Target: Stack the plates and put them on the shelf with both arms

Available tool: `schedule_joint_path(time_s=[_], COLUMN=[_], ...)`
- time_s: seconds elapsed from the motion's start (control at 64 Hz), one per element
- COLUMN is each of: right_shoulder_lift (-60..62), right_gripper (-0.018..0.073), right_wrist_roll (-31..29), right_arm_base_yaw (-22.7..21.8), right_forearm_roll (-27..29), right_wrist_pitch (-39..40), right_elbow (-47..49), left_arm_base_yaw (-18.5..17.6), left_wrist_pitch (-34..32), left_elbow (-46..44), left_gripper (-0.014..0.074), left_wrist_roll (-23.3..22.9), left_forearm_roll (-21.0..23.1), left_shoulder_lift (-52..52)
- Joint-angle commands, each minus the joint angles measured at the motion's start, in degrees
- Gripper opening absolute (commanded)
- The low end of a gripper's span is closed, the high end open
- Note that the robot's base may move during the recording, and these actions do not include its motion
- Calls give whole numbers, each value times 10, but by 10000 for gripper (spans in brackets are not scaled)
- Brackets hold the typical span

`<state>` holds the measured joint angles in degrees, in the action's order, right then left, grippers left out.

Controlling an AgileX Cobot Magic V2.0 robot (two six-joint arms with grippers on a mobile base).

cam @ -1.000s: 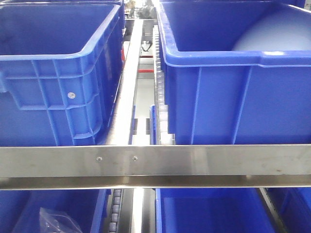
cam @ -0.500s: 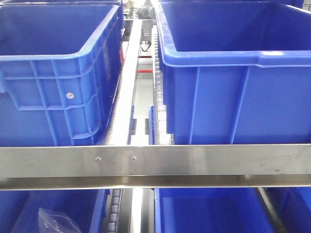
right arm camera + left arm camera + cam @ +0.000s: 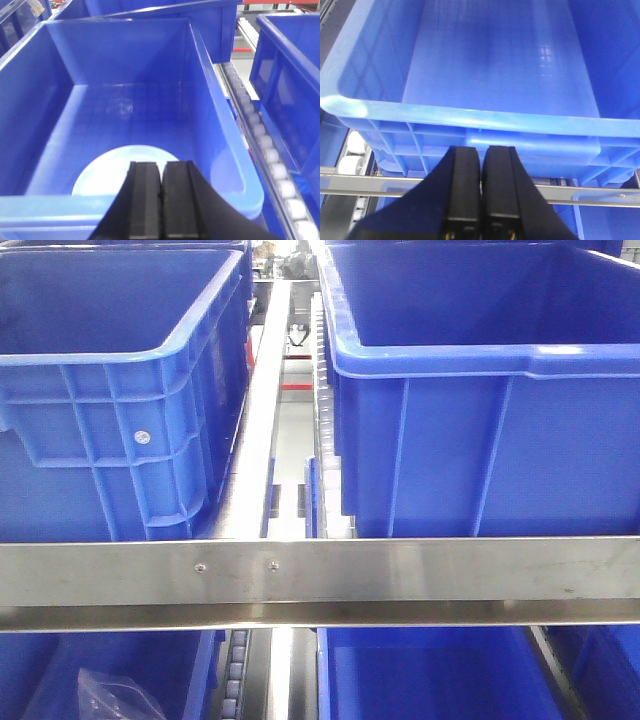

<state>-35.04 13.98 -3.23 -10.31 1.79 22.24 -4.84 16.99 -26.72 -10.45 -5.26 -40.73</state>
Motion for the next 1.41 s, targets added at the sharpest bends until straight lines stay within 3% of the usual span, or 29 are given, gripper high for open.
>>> schedule_joint_path(time_s=[0.0,0.328,0.516,0.891,1.391], right_shoulder_lift=[3,4,95,370,366], right_gripper=[24,24,24,24,24], right_wrist_roll=[-2,-2,-2,-2,-1], right_arm_base_yaw=[-1,-3,0,-2,-1], right_forearm_roll=[1,1,1,1,2], right_wrist_pitch=[47,44,-5,-13,-9], right_elbow=[16,16,-1,-215,-239], left_arm_base_yaw=[0,0,0,0,0], left_wrist_pitch=[-47,-47,-47,-47,-50], left_elbow=[-17,-17,-17,-17,-17], left_gripper=[87,87,87,87,87], left_wrist_roll=[-4,-4,-4,-4,-4], left_forearm_roll=[-1,-1,-1,-1,-1], left_shoulder_lift=[1,1,1,1,1])
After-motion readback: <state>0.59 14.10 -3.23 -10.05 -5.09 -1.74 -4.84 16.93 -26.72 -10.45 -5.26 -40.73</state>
